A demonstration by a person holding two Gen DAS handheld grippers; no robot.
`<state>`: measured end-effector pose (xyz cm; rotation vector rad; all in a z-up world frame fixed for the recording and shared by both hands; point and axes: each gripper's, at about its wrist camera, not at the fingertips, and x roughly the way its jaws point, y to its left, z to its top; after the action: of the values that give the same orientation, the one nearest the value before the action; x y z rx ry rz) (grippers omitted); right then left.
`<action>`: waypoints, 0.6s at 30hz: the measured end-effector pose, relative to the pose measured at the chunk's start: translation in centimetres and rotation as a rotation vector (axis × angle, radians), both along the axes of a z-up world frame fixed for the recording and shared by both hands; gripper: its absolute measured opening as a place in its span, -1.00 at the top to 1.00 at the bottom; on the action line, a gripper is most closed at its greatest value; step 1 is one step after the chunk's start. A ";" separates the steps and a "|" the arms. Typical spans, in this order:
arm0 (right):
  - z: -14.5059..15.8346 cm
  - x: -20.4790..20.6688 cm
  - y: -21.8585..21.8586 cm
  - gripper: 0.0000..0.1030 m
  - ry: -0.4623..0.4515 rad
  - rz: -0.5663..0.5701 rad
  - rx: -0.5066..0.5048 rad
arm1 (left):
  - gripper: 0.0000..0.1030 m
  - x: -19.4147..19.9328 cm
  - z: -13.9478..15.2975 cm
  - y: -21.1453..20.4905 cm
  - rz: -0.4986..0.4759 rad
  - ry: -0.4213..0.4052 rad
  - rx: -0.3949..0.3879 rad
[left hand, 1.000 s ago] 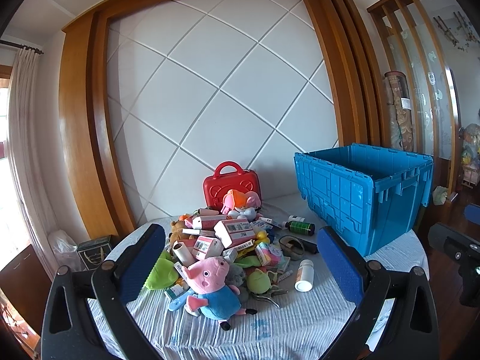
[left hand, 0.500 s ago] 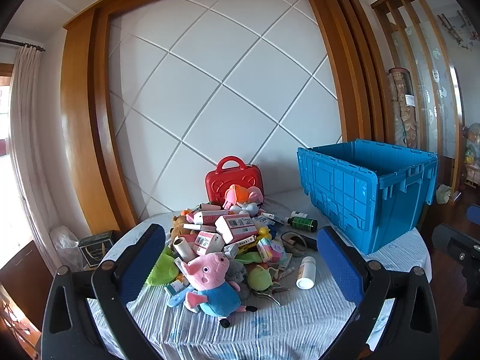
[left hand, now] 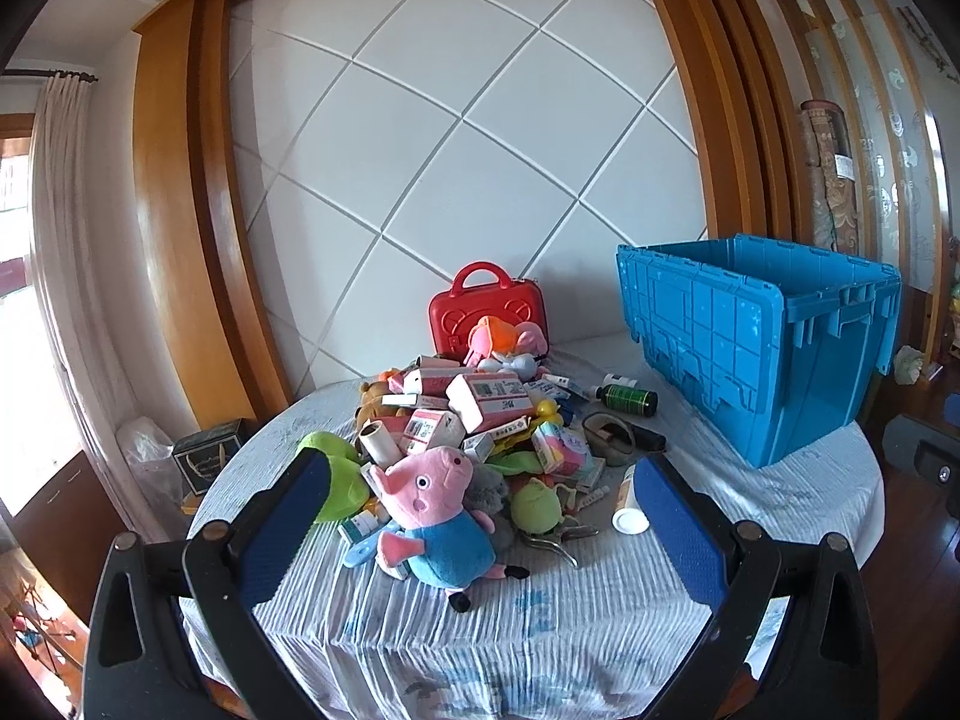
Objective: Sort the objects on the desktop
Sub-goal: 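Move both tools toward the pile of objects on the table, then grasp the pink pig plush with the left tool while the right tool grasps the white bottle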
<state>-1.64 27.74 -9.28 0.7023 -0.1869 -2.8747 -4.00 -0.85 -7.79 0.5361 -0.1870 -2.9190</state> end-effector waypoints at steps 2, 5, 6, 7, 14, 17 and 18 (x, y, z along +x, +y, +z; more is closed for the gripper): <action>-0.8 -0.7 -0.7 -1.00 -0.014 0.006 0.009 | -1.00 -0.2 -1.6 -1.2 0.000 -0.002 0.020; -2.6 -2.1 -1.7 -1.00 -0.045 0.008 0.015 | -1.00 -0.3 -5.1 -3.4 0.004 -0.018 0.033; -3.5 -2.9 -2.1 -1.00 -0.066 0.005 0.017 | -1.00 -0.5 -6.3 -4.2 0.003 -0.031 0.045; -4.5 -3.7 -2.5 -1.00 -0.091 0.002 0.019 | -1.00 -0.9 -7.4 -5.2 0.005 -0.046 0.053; -9.9 -11.8 -6.0 -1.00 -0.241 -0.026 0.026 | -1.00 -8.2 -12.1 -11.4 -0.006 -0.145 0.057; -12.0 -15.7 -8.2 -1.00 -0.289 -0.036 0.030 | -1.00 -11.8 -14.2 -13.5 -0.022 -0.197 0.047; -12.7 -16.9 -8.8 -1.00 -0.305 -0.040 0.030 | -1.00 -13.0 -14.8 -14.2 -0.021 -0.215 0.058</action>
<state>-18.52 18.94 -22.03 1.1533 -0.1993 -2.7965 -16.98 -15.05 -22.61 0.8620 -0.1364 -2.8904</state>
